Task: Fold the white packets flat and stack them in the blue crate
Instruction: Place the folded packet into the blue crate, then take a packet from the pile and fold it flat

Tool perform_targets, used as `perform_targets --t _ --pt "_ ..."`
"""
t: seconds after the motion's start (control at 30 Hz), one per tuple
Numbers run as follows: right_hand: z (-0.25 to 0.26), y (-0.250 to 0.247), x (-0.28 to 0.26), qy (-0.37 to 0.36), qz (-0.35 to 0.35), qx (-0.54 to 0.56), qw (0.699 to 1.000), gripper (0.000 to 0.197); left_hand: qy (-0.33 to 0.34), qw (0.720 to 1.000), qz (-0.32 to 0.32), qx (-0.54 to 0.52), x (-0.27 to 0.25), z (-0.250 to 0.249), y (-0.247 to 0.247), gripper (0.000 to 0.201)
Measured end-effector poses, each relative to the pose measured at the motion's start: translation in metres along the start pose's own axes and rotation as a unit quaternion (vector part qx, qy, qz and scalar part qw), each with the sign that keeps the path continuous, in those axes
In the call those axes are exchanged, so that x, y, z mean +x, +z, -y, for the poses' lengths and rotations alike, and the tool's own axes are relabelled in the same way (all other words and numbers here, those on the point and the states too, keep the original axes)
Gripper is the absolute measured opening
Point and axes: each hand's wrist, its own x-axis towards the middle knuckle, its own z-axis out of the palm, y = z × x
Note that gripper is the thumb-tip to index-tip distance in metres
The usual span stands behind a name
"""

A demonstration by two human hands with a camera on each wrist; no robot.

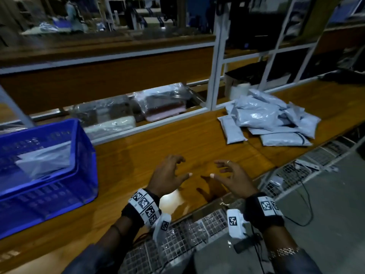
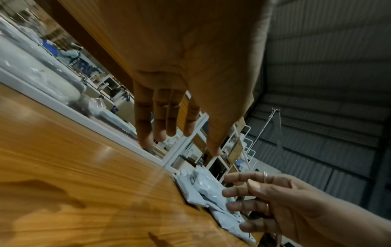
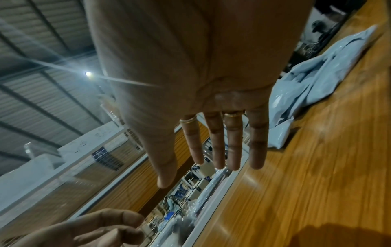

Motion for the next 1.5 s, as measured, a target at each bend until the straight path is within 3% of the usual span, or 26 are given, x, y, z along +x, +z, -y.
perform_targets --t 0.33,0.5,0.67,0.8,1.0,1.2,1.37,1.43,1.5 --pt "-0.033 -0.035 0.062 0.048 -0.102 -0.021 0.993 0.054 0.034 0.998 0.043 -0.014 0.097 -0.005 0.033 0.056" --pt "-0.055 -0.054 0.105 0.101 -0.13 -0.063 0.984 0.059 0.059 0.998 0.021 -0.024 0.143 0.004 0.052 0.056" --pt "-0.07 -0.064 0.14 0.129 -0.137 -0.092 0.978 0.062 0.032 0.998 0.035 -0.033 0.166 0.01 0.07 0.056" --pt "-0.083 -0.075 0.185 0.125 -0.124 -0.23 0.957 0.082 0.026 1.0 0.0 0.001 0.187 0.014 0.081 0.07" --pt "-0.094 -0.089 0.249 0.161 -0.148 -0.297 0.929 0.106 -0.011 0.999 -0.018 0.03 0.211 0.003 0.09 0.082" --pt "-0.114 -0.095 0.29 0.19 -0.029 -0.323 0.927 0.134 -0.048 0.997 0.013 0.066 0.231 0.0 0.096 0.087" --pt "-0.126 -0.095 0.309 0.187 -0.023 -0.319 0.929 0.117 -0.108 0.993 0.026 0.048 0.227 0.005 0.098 0.089" --pt "-0.126 -0.089 0.304 0.198 0.014 -0.266 0.943 0.1 -0.129 0.99 0.04 0.035 0.221 0.003 0.097 0.09" --pt "-0.127 -0.079 0.293 0.18 0.054 -0.227 0.956 0.102 -0.157 0.985 0.058 0.033 0.215 0.004 0.1 0.093"
